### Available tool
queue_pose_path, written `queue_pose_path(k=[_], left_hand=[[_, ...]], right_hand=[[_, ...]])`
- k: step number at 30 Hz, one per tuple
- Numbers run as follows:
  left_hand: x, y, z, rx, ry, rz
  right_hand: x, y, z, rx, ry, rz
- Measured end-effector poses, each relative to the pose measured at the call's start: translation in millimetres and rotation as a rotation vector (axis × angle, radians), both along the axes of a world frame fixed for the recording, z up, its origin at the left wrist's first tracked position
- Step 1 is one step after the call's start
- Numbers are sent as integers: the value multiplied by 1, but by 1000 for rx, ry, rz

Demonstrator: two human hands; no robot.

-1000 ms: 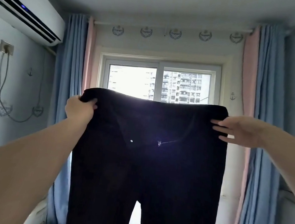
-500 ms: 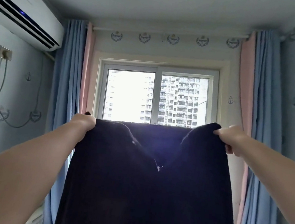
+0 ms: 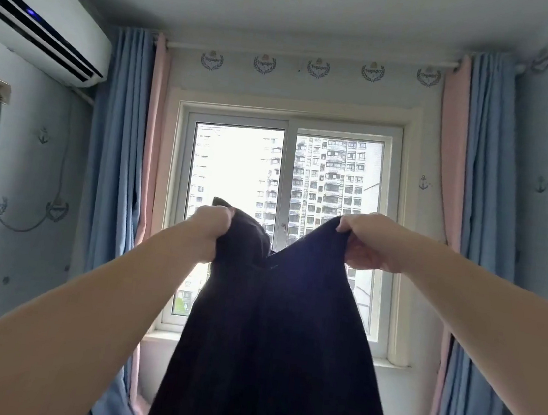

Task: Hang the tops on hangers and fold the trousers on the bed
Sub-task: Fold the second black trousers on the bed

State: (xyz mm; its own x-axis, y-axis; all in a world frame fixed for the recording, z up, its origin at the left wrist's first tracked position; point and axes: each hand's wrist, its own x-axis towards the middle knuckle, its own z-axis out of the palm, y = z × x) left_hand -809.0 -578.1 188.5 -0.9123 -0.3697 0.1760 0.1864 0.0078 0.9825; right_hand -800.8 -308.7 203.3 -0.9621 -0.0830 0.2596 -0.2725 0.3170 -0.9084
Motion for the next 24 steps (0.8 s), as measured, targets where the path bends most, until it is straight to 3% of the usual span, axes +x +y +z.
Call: queue_pose_path(k=[6,10,15,20,24], left_hand=[[14,51,1,70,206,-163],[40,72,-9,-24,237,-285],[51,75,-27,-449,335,-414],[35,67,-39,-492,401,-84],[32,42,-36,-291,346,-116]], right_hand=[[18,-30,8,-9,70,105],[24,-45,9,9,136,109],[27,-50,11,73,180,96],[26,-58,2,147,307,159],[3,-35,-23,146,640,-53]])
